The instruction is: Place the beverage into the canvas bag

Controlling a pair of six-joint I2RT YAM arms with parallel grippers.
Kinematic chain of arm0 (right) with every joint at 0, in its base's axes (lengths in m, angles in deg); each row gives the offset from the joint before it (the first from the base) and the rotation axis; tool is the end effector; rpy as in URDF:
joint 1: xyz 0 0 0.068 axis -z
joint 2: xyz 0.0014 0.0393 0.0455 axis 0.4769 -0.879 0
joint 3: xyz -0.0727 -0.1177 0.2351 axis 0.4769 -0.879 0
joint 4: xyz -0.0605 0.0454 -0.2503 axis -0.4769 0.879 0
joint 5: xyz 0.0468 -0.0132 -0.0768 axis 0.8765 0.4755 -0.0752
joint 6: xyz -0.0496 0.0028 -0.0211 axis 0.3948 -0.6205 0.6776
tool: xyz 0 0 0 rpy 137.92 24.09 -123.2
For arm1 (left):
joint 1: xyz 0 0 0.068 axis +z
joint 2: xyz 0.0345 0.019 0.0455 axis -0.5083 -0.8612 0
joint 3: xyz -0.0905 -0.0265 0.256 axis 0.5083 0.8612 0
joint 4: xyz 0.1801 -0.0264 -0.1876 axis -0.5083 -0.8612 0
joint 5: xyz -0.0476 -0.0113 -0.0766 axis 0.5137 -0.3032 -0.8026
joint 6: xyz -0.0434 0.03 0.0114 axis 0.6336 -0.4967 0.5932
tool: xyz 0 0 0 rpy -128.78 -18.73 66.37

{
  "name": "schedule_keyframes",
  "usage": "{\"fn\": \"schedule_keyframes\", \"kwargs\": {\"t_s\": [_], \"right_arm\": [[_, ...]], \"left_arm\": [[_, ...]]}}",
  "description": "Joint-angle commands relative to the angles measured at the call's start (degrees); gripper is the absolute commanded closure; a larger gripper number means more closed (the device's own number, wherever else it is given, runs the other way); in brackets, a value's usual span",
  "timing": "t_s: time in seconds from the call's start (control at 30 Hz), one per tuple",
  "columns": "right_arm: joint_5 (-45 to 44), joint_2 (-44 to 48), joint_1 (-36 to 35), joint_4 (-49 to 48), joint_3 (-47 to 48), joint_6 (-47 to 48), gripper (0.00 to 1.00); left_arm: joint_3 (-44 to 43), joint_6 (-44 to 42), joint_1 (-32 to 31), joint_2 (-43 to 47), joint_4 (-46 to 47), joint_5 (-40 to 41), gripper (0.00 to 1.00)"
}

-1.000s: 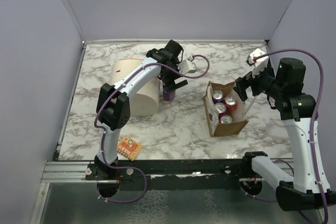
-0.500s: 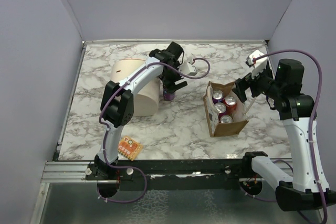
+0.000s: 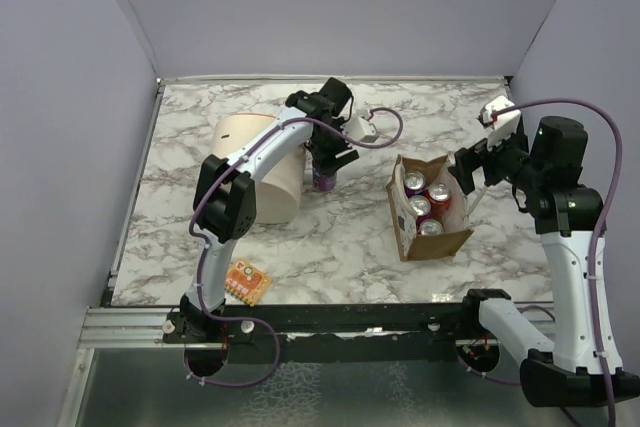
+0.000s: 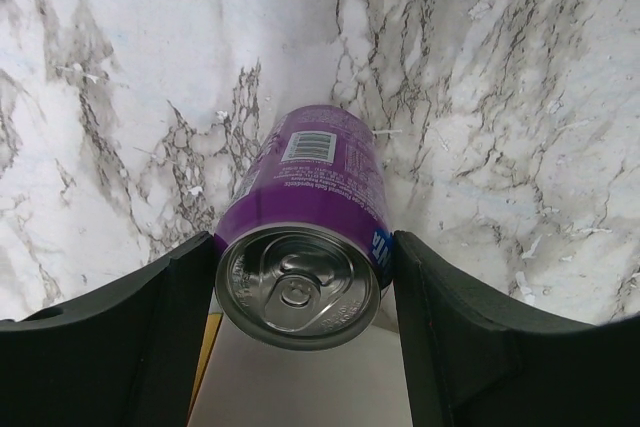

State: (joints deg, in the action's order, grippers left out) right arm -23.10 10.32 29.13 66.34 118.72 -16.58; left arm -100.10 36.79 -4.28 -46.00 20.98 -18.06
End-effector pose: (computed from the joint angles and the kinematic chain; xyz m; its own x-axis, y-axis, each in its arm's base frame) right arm 0.1648 0.0126 0.4006 -0.3507 -0.3528 -0.8675 -0.5154 0.8461 -0.1358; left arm 0.3654 -0.2633 0.2630 -0.2814 0.8655 -0.4143 0.9429 0.3296 0.0481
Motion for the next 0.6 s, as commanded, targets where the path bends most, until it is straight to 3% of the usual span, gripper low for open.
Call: {"fn": "schedule_keyframes", "kwargs": {"t_s": [0.0, 0.27, 0.57], "right_arm": [[-2.30, 1.38, 2.30, -2.43, -1.31, -2.20, 0.00], [-6.67, 2.66, 5.51, -3.10, -3.22, -3.78, 0.00], [-12.32, 2.95, 8.87, -2.79, -6.34, -5.24, 0.00]], "left_arm": [[-3.55, -0.19, -1.00, 4.48, 2.62, -0.79, 0.84], [-4.11, -0.79, -1.83, 10.29, 7.70, 0.29, 1.00], [-4.89, 7.01, -3.90, 21.08, 17.07, -3.62, 1.00]]}}
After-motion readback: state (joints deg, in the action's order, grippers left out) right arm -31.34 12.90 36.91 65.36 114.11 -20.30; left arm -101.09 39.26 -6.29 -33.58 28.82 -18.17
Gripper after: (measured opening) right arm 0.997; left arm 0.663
